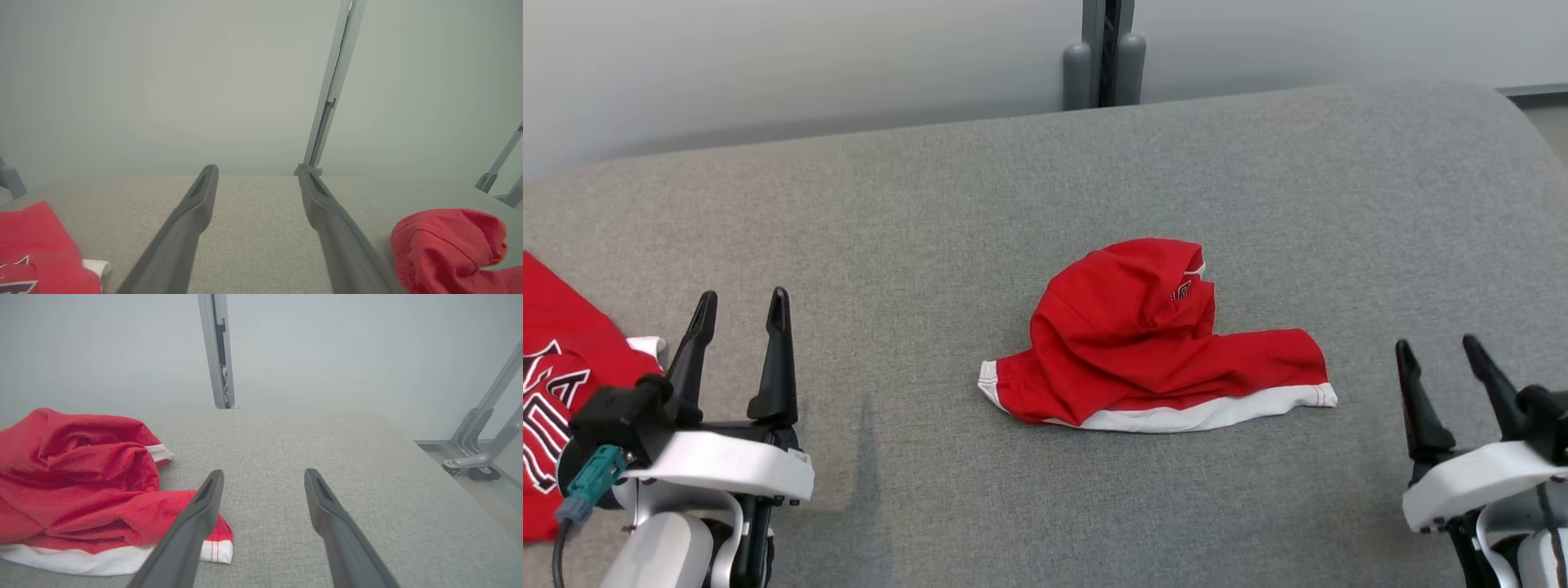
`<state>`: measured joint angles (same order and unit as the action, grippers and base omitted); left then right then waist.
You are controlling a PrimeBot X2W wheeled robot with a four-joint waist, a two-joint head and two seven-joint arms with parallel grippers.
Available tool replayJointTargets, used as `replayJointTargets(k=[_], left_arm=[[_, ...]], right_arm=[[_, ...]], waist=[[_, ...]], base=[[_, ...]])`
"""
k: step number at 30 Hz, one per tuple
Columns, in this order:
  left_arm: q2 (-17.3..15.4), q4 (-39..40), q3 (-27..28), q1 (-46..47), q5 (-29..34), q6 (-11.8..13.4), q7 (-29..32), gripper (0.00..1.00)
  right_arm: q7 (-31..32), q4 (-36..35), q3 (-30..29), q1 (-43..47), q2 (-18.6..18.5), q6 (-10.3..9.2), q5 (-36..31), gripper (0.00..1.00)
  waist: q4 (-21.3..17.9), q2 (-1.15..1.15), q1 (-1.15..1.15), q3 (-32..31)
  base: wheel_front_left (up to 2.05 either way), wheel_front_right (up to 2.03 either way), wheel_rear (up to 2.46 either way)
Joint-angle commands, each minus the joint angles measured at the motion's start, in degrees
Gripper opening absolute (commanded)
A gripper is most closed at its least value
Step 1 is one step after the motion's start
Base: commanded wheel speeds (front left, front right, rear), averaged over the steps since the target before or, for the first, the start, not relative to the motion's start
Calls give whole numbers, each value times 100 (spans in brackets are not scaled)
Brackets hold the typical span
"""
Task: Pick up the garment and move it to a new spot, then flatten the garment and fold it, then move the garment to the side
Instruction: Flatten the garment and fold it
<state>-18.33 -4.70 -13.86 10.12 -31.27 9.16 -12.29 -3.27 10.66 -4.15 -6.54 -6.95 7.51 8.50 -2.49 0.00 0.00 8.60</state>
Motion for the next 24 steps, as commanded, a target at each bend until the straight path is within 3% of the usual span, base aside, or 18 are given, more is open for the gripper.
replayJointTargets(k=[1,13,24], left_arm=[[-13,13,15,-63,-18,42,5,100],[-58,156,-145,-476,63,179,136,100],[-85,255,-262,-518,51,178,234,100]], right_arm=[[-56,-84,-29,-65,13,-4,-16,100],[138,-1019,295,11,282,-4,97,100],[200,-1132,353,186,366,-4,159,100]], waist=[[7,0,0,-74],[166,0,0,-434],[250,0,0,-402]], base=[[0,0,0],[0,0,0],[0,0,0]])
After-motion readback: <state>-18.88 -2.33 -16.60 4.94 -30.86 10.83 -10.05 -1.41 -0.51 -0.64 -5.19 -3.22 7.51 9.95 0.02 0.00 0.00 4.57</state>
